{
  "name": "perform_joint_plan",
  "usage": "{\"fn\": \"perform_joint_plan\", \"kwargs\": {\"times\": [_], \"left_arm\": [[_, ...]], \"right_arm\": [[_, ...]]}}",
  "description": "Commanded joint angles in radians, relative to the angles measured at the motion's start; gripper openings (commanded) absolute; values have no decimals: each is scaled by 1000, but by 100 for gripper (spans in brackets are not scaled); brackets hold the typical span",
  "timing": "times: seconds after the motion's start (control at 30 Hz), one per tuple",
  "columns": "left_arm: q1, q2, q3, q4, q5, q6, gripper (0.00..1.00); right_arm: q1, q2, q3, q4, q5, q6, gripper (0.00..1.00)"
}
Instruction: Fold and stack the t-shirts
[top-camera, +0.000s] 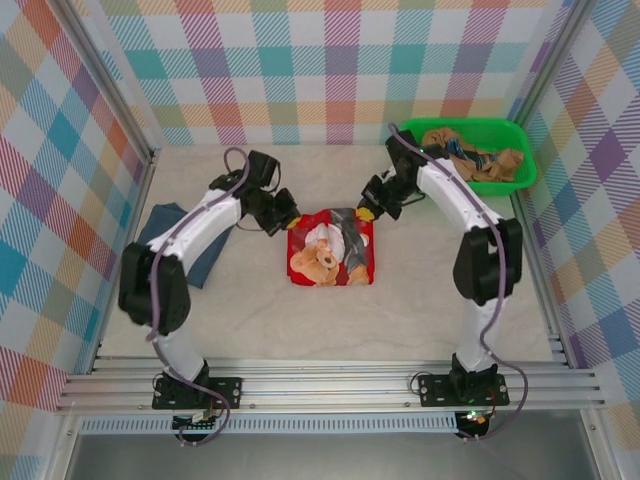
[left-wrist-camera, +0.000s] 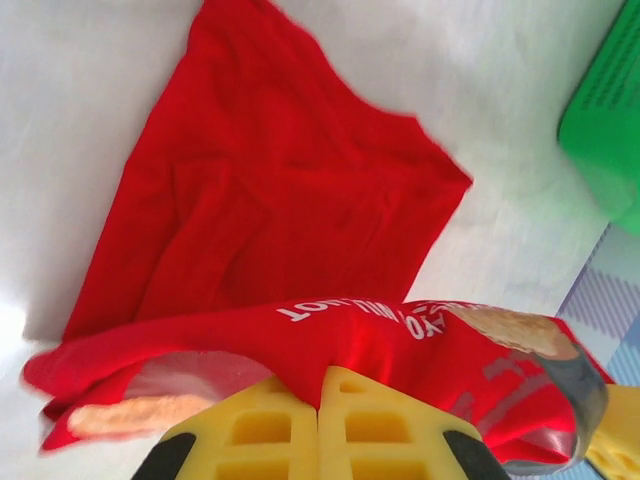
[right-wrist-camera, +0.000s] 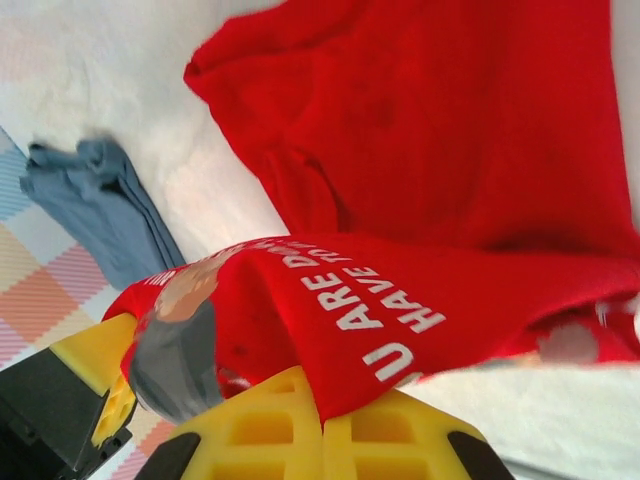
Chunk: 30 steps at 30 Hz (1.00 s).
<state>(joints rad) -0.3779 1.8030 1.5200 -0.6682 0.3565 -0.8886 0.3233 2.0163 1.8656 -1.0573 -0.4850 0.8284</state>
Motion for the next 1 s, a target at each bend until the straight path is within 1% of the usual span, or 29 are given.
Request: {"fn": "perform_joint_plan", "kwargs": {"times": [0.0, 0.03, 0.07, 0.1, 0.17, 0.2, 0.27, 0.37, 0.43, 0.47, 0.53, 0.6, 0.67, 0.73, 0.8, 0.97], "left_arm": [[17, 133, 117, 43, 42, 52, 8], [21, 170, 150, 28, 36, 64, 23], [26, 201, 180, 22, 21, 75, 35], [33, 214, 193, 31, -2, 77, 41], [52, 212, 183, 103, -4, 63, 52], [61, 205, 186, 123, -3, 60, 60], [65, 170, 199, 123, -21, 94, 69], [66, 99, 171, 55, -67, 156, 70], [72, 60, 102, 31, -66, 169, 69], [75, 38, 50, 38, -60, 175, 67], [83, 3, -47, 58, -60, 172, 64], [97, -1, -107, 57, -47, 172, 63], [100, 9, -136, 50, -51, 206, 64], [108, 36, -158, 76, -14, 226, 65], [114, 62, -178, 143, 38, 233, 66], [118, 146, -152, 154, 51, 251, 67]], "right_arm": [[-18, 119, 118, -23, 9, -36, 4], [-22, 156, 140, -18, 11, -39, 12], [-26, 189, 160, -3, 17, -49, 23], [-28, 213, 181, -2, 63, -67, 32], [-37, 211, 180, 12, 139, -85, 39], [-43, 187, 157, 30, 172, -86, 44], [-56, 116, 92, 74, 221, -81, 48], [-57, -12, -37, 137, 272, -85, 54], [-57, -64, -118, 151, 260, -80, 53], [-53, -88, -170, 162, 247, -76, 51], [-45, -136, -285, 205, 233, -63, 51], [-45, -187, -416, 272, 204, -42, 55], [-42, -201, -482, 302, 180, -46, 58], [-38, -190, -507, 334, 151, -73, 59], [-32, -160, -513, 394, 117, -108, 59], [-23, -52, -450, 405, 146, -158, 59]]}}
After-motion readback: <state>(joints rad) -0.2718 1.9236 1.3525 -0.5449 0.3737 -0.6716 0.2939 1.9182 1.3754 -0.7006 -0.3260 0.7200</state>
